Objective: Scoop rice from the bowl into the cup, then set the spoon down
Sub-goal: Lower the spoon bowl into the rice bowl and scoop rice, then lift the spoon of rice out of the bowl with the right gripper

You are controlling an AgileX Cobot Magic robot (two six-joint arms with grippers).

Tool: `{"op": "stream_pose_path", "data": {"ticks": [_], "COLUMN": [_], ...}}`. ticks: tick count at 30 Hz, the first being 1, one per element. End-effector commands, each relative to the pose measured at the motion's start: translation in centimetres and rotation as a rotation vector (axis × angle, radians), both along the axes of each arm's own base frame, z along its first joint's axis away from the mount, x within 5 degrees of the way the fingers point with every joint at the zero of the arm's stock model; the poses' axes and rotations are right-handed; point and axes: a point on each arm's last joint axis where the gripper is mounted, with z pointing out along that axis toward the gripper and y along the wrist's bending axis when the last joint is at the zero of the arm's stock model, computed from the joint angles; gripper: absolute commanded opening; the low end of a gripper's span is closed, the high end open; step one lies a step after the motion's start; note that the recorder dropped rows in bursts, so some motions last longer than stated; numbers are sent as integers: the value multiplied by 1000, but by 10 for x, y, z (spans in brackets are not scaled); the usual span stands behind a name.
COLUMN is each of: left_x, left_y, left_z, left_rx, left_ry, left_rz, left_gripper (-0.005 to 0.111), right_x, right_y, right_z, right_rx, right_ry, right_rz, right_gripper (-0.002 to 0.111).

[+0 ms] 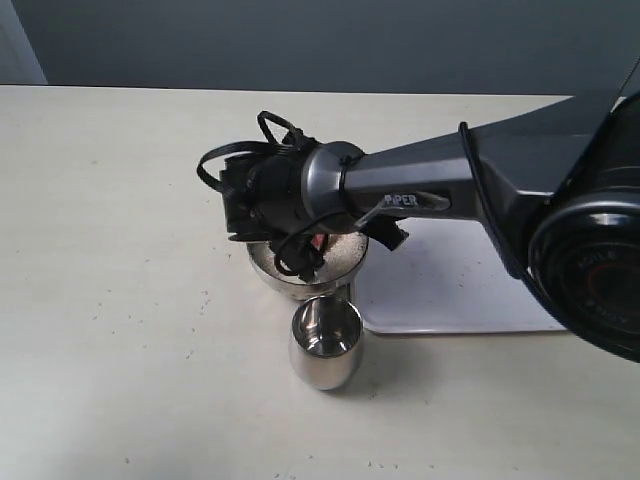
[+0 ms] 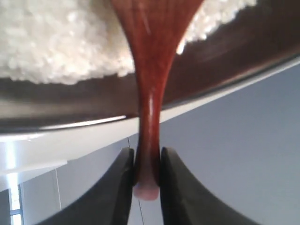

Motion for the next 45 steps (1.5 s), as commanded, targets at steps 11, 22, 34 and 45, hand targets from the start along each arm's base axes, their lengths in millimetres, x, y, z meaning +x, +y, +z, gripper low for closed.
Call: {"op": "stream_pose_path", "data": {"ticks": [11,22,34,45], "left_x": [0,0,0,0], "left_y": [0,0,0,0], "left_z": [2,2,2,2], "left_rx": [-7,-7,-7,-7], "left_ry": [-9,-9,-9,-9], "left_rz": [-3,-3,-3,-3], "left_gripper": [1,1,1,1], "right_x": [-5,13,24,30], "right_y": [-2,-4,-11,-20], "right_z": [2,18,23,29], "right_rx": [-60,67,127,190], "right_ry": [155,279,352,406], "right_rz": [11,-77,-108,-155], "right_gripper": [0,0,0,0]}}
